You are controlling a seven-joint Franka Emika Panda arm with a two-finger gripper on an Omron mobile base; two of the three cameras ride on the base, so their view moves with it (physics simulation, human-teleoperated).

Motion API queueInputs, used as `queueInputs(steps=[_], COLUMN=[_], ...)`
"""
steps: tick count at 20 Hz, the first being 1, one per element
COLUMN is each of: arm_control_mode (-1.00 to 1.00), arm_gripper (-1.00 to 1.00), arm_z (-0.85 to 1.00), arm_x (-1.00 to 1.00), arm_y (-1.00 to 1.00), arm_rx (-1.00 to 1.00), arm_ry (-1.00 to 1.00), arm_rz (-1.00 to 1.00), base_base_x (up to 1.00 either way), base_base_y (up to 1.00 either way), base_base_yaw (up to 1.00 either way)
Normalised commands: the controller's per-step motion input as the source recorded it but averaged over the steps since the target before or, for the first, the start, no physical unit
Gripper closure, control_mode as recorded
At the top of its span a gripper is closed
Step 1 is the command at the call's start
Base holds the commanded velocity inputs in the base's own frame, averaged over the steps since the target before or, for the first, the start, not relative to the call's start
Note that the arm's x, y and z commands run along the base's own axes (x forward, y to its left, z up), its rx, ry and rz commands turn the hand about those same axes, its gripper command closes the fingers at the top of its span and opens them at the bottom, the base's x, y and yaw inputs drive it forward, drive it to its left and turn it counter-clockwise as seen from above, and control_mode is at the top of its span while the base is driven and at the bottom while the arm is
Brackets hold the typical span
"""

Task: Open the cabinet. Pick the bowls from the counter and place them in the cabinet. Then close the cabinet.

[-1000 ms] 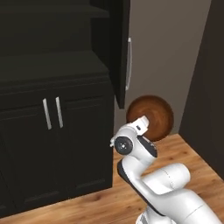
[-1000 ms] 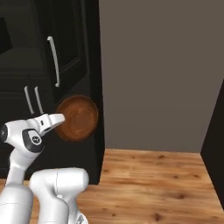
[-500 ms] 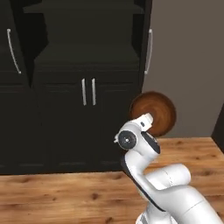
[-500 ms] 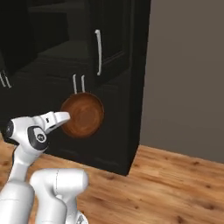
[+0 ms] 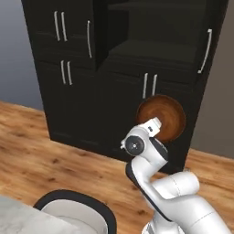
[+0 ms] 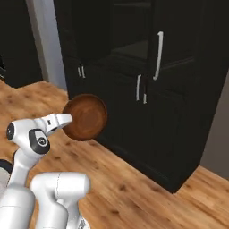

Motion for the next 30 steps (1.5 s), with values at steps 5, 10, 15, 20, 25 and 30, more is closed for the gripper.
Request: queueInputs(steps=[5, 10, 15, 20, 25, 30], arm_control_mode=[1.0, 1.0, 1.0, 1.0, 1.0, 1.0], arm_gripper=[1.0, 1.0, 1.0, 1.0, 1.0, 1.0], arm_z=[0.0, 0.0, 0.0, 0.0, 0.0, 0.0], arm_x=[0.0, 0.0, 0.0, 0.0, 0.0, 0.0], arm_y=[0.0, 0.0, 0.0, 0.0, 0.0, 0.0], arm_rx=[0.0, 0.0, 0.0, 0.0, 0.0, 0.0], arm_ry=[0.0, 0.0, 0.0, 0.0, 0.0, 0.0], arm_rz=[0.0, 0.0, 0.0, 0.0, 0.0, 0.0], base_base_x=[0.16, 0.55, 0.62, 0.87, 1.0, 0.95], base_base_y=[-0.32, -0.59, -0.7, -0.07, 0.72, 0.37], base_base_yaw=[0.69, 0.54, 0.45, 0.26, 0.09, 0.05])
